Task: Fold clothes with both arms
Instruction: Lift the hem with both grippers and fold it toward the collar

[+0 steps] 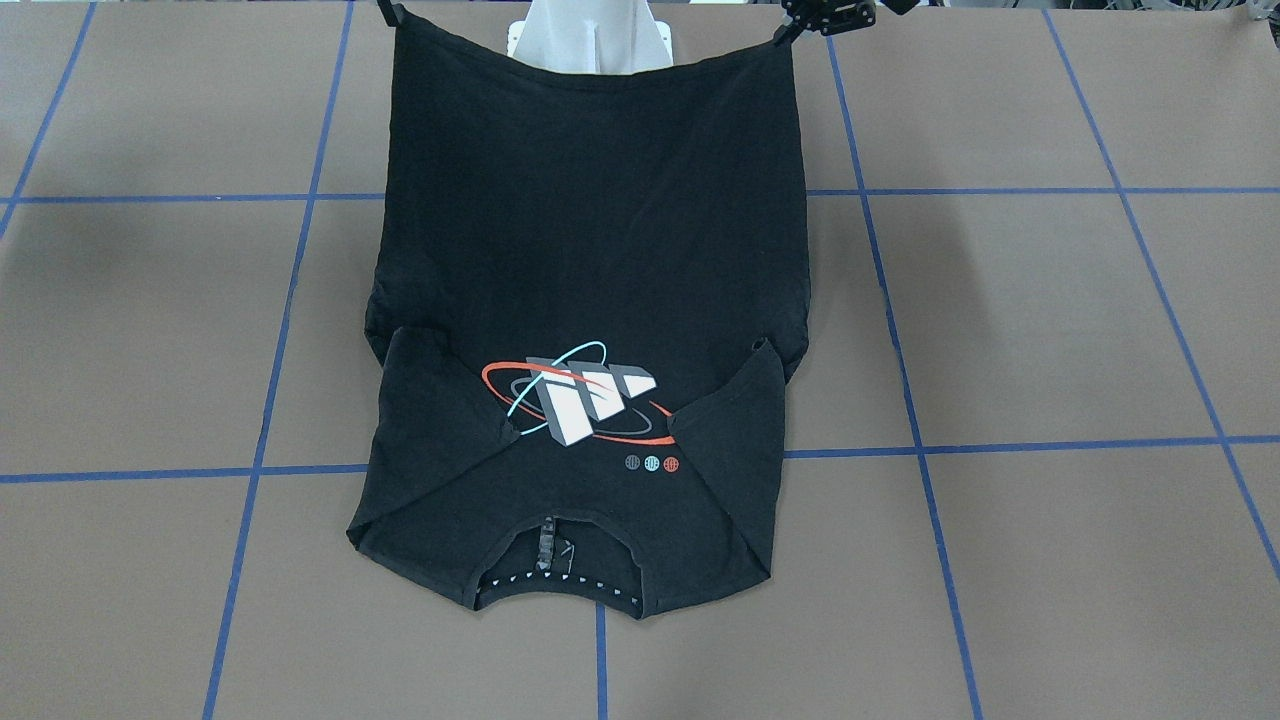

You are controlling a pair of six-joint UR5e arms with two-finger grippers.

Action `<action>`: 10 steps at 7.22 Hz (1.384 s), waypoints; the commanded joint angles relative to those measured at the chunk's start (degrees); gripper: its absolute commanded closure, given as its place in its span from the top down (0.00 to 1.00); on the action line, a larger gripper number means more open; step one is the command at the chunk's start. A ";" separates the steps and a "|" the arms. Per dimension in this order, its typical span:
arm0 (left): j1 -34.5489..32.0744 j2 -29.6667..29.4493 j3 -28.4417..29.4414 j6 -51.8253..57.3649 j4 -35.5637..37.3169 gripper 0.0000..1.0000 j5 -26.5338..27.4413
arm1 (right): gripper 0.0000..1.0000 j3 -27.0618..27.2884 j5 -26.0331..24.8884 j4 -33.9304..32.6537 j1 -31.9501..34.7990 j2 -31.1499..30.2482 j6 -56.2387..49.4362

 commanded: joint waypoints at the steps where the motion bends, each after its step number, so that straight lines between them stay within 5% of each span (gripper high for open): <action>1: -1.72 -2.13 -1.14 -1.49 1.76 0.00 0.00 | 0.00 0.96 0.27 -0.31 5.57 1.53 -0.04; 3: -12.13 -15.88 11.37 -0.79 1.85 0.00 0.09 | 0.00 -4.98 0.54 -0.49 14.71 8.87 -1.27; 5: -21.12 -26.19 24.04 -0.70 1.76 0.00 0.27 | 0.00 -16.48 0.54 -0.14 23.15 16.88 -3.36; 10: -27.40 -31.05 31.37 1.76 1.68 0.00 11.07 | 0.00 -24.15 6.16 0.30 41.63 19.53 -9.53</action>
